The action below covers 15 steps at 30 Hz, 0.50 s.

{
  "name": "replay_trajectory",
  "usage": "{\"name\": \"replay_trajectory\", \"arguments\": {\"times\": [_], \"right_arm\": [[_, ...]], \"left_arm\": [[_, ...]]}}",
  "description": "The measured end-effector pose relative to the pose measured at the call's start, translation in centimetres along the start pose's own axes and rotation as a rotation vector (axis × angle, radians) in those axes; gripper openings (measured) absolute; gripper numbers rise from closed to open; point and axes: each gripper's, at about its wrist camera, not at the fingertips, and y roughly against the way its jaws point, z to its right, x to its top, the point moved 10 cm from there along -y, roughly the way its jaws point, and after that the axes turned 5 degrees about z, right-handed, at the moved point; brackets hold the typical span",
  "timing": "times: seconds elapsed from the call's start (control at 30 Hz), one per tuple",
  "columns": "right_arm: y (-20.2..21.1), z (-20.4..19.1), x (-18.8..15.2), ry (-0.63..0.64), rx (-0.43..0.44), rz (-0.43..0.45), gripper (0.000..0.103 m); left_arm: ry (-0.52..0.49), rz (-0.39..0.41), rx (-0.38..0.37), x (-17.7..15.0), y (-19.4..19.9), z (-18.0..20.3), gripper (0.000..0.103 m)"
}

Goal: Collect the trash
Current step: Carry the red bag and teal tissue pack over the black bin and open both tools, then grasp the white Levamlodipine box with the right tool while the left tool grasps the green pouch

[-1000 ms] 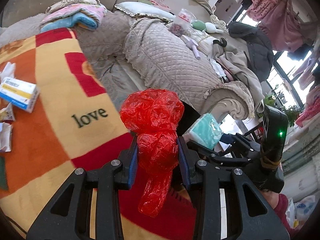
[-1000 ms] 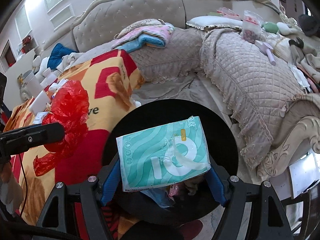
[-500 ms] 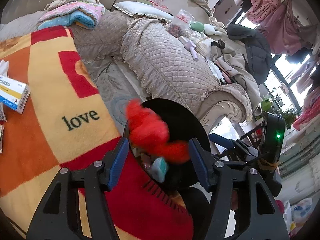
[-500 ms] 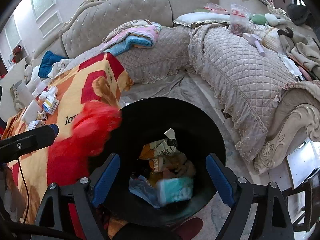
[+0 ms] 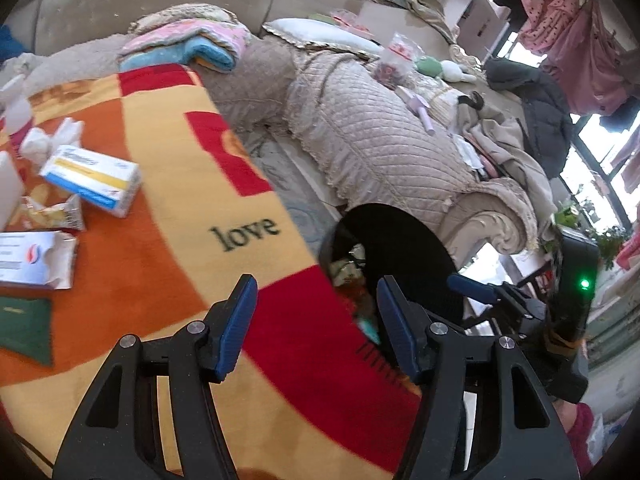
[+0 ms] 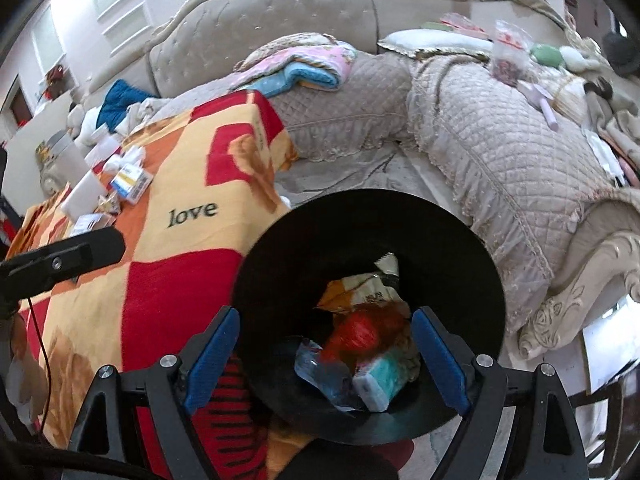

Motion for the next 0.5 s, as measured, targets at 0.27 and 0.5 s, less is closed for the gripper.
{"name": "replay_trajectory", "arguments": {"times": [0.27, 0.5], "right_arm": [[0.1, -4.0, 0.9, 0.039, 0.046, 0.008, 0.086], [-0.5, -8.4, 0.9, 0.114, 0.085, -0.009, 0.086]], "left_arm": [[0.018, 0.031, 0.090, -0.4, 2.2, -3.8, 0.061], [0.097, 0.038, 0.137, -1.3, 3.0, -9.0, 0.061]]}}
